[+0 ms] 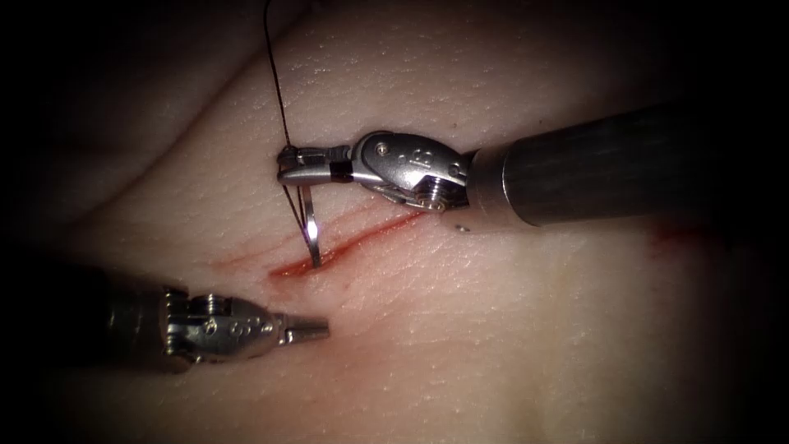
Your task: Wound Closure
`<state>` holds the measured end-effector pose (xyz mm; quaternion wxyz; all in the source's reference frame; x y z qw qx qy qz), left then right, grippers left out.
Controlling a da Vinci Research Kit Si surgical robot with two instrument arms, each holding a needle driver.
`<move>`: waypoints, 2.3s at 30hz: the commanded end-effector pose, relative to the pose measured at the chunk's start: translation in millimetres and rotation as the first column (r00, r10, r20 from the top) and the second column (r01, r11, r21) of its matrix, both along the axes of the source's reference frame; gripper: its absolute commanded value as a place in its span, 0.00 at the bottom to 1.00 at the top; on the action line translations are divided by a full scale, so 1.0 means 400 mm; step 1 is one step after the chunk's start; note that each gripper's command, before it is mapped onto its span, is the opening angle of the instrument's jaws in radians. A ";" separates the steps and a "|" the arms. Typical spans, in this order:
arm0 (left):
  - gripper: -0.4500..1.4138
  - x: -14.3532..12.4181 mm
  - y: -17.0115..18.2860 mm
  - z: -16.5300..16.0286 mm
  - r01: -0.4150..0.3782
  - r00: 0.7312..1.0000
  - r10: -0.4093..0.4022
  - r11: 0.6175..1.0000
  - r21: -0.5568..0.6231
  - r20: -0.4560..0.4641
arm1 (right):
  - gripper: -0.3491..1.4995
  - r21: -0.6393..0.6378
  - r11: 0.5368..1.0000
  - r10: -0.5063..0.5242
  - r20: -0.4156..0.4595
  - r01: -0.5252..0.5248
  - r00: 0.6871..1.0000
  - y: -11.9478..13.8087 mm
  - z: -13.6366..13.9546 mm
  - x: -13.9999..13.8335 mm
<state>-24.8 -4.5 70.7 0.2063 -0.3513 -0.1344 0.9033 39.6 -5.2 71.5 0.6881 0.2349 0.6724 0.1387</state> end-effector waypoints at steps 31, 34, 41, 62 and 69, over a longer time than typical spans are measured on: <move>0.14 0.0025 -0.0019 0.0015 -0.011 1.000 0.011 1.000 0.004 0.007 | 0.00 0.167 0.981 -0.100 -0.010 0.100 0.995 -0.0096 0.0006 0.0028; 0.14 0.0024 -0.0021 0.0016 -0.011 1.000 0.011 1.000 0.003 0.006 | 0.00 0.207 0.973 -0.103 -0.006 0.102 0.995 -0.0096 0.0007 0.0028; 0.14 0.0023 -0.0020 0.0017 -0.011 1.000 0.010 1.000 0.003 0.006 | 0.00 0.303 0.948 -0.107 0.005 0.101 0.994 -0.0092 0.0009 0.0027; 0.14 0.0023 -0.0018 0.0016 -0.006 1.000 0.006 1.000 0.008 0.006 | 0.00 0.451 0.882 -0.156 0.007 0.136 0.988 -0.0143 -0.0012 0.0034; 0.14 0.0023 -0.0018 0.0016 -0.006 1.000 0.006 1.000 0.008 0.006 | 0.00 0.505 0.850 -0.177 0.005 0.150 0.984 -0.0171 -0.0030 0.0017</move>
